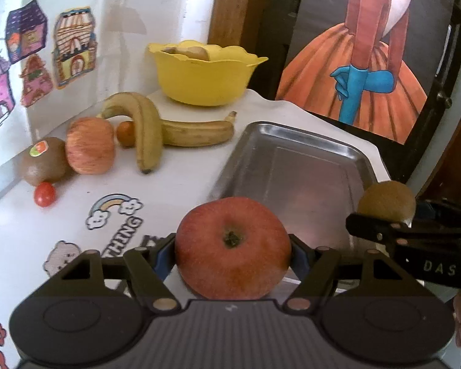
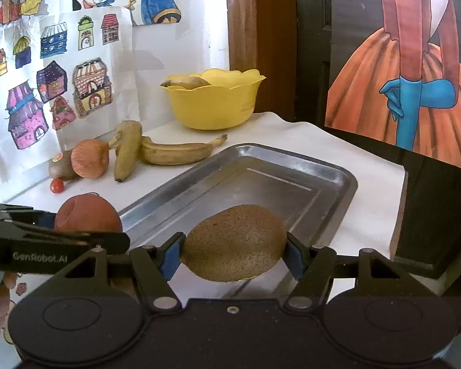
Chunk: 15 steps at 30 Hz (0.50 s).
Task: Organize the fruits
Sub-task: 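Carry the kiwi and apple over the steel tray and release both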
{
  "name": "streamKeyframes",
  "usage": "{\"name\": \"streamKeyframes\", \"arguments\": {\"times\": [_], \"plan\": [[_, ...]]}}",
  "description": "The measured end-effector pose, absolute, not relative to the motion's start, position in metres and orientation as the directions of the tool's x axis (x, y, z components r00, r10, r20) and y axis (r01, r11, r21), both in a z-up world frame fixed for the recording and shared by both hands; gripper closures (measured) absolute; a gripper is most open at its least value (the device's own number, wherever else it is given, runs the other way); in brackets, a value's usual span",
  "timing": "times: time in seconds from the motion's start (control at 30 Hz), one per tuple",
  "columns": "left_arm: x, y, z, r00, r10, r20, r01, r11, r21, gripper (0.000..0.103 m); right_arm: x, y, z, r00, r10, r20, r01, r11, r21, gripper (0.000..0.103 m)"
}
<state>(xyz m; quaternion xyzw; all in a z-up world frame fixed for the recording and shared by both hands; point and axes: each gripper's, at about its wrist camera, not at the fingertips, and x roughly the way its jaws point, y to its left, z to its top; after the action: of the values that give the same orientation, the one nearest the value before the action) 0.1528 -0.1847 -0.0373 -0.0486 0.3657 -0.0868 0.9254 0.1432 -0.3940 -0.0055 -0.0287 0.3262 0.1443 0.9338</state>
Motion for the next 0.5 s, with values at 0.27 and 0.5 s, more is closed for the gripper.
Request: {"name": "streamKeyframes", "arguments": {"times": [0.27,0.5], "plan": [[0.165,-0.198,-0.04,0.724,-0.163,-0.67,0.111,0.987,-0.12,0.026,0.147,-0.409,-0.014,0.738,0.269,-0.619,-0.289,0.955,0.07,0.035],[0.17,-0.206,-0.043,0.731,-0.147,-0.667,0.108,0.989,-0.1,0.026,0.167,-0.408,-0.021,0.727,0.31,-0.613,-0.326,0.941,0.089,0.035]]}}
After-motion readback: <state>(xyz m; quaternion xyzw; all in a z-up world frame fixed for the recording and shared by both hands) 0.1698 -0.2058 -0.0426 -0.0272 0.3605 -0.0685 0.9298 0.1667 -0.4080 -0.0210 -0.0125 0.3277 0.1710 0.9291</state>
